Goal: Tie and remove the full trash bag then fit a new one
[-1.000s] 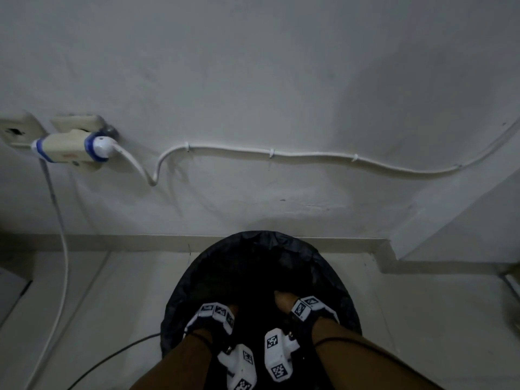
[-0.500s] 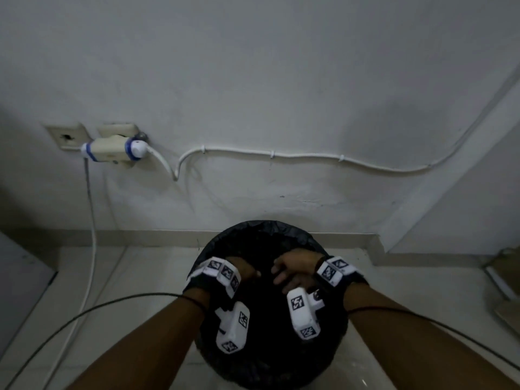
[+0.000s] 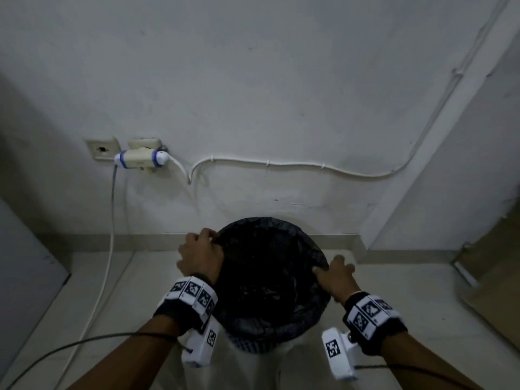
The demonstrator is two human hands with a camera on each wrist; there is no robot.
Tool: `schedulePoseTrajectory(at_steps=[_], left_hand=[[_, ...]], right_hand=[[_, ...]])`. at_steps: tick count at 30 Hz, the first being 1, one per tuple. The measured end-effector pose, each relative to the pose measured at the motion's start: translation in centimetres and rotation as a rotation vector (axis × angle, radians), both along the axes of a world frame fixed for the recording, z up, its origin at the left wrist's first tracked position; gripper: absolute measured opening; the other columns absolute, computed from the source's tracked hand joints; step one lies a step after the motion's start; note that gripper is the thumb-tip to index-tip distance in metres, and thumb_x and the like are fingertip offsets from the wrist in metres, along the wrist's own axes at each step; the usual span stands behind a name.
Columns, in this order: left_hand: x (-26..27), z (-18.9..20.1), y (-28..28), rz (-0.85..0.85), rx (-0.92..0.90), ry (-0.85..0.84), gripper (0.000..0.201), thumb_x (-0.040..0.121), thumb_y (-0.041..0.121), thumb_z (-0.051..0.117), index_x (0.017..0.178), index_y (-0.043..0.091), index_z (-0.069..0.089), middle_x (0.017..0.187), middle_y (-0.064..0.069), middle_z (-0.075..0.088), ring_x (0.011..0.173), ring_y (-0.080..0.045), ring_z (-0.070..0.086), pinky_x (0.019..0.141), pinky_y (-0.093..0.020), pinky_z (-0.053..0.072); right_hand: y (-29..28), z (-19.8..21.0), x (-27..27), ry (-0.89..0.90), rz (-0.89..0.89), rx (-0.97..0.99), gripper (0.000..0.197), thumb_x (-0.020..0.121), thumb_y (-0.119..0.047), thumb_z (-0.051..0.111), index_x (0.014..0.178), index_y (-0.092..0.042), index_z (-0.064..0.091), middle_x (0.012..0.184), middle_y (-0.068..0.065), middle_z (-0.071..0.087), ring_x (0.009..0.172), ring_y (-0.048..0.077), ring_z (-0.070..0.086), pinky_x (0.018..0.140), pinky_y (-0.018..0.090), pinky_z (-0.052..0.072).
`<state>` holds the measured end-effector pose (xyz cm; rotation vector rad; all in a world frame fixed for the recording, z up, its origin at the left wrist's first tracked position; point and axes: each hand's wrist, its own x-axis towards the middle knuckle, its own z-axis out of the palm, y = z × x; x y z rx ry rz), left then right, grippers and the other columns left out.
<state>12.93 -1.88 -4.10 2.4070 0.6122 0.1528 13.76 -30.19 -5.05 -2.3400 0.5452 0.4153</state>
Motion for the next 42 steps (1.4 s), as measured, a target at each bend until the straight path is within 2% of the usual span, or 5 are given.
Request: schedulePoseTrajectory(at_steps=[3,12,18,36,42], left_hand=[[-1.3,-1.3,0.8,-0.013,-0.138,0.379,0.045,0.091,0.026,0.053,0.128,0.003,0.041,0.134,-0.027,0.044,0.12,-0.043,0.046,0.099,-0.044,0.041],[0.3,-1.1,0.3,0.04,-0.405,0.035,0.048,0.096,0.016,0.053,0.14,0.003,0.039,0.129,-0.025,0.057,0.119,-0.038,0.054,0.096,-0.038,0.043],[-1.6,-3.1,-0.3,0.077,-0.612,0.158,0.038,0.088,0.016,0.061,0.12,0.006,0.041,0.119,-0.02,0.053,0.103,-0.04,0.058,0.079,-0.053,0.056],[2.4,-5.7,2.3,0.199,-0.972,0.001,0.038,0.093,0.003,0.056,0.131,0.005,0.05,0.127,-0.027,0.055,0.093,-0.036,0.056,0.071,-0.041,0.051],[0.1,-2.2,2.6,0.182,-0.858,0.209,0.064,0.094,0.03,0.06,0.148,0.014,0.03,0.131,-0.02,0.053,0.1,-0.034,0.057,0.073,-0.04,0.053]], right_hand=[[-0.4,-1.0,-1.3,0.07,-0.063,0.212,0.035,0.095,-0.02,0.055,0.122,0.0,0.045,0.127,0.025,0.053,0.098,0.039,0.061,0.053,0.041,0.059],[-0.2,-1.3,-1.3,-0.135,-0.297,0.442,0.017,0.095,-0.009,0.056,0.108,0.002,0.054,0.107,0.026,0.063,0.083,0.041,0.066,0.056,0.045,0.059],[1.9,-0.9,-2.9,-0.13,-0.396,0.665,0.019,0.097,-0.005,0.056,0.109,0.009,0.058,0.101,0.025,0.064,0.071,0.037,0.064,0.042,0.034,0.054],[3.4,-1.5,-2.8,0.052,-0.462,1.029,0.01,0.1,-0.015,0.054,0.106,-0.009,0.06,0.1,0.01,0.063,0.088,0.028,0.058,0.073,0.039,0.049],[3.4,1.9,-3.4,0.074,-0.432,0.881,0.021,0.095,-0.02,0.064,0.104,-0.001,0.064,0.095,0.013,0.066,0.087,0.031,0.063,0.067,0.041,0.054]])
